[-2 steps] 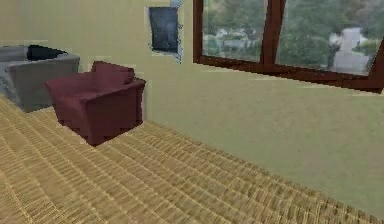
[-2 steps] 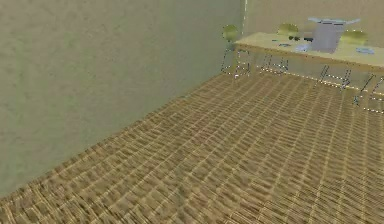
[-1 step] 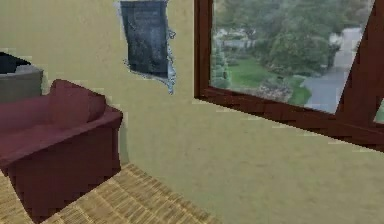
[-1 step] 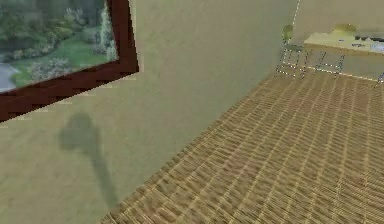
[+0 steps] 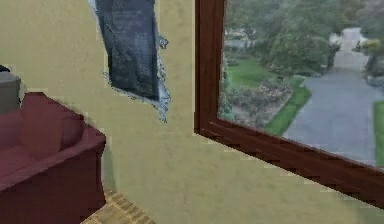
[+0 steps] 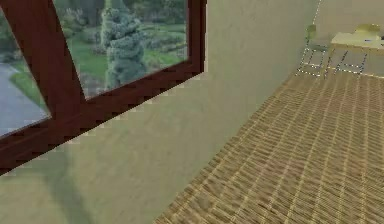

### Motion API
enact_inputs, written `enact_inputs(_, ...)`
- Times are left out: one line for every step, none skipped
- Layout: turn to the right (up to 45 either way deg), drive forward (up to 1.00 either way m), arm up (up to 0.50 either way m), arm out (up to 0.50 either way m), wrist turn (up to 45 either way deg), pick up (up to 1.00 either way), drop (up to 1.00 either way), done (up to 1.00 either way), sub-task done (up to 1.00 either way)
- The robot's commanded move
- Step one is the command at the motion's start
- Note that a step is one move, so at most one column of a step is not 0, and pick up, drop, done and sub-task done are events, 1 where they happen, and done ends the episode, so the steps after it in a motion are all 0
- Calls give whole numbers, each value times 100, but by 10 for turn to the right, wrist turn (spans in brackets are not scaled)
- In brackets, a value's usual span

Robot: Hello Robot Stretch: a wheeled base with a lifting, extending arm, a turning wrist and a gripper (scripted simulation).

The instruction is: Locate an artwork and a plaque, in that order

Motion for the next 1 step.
enact_inputs(-150,0,0,0,0,0,0,0,0)
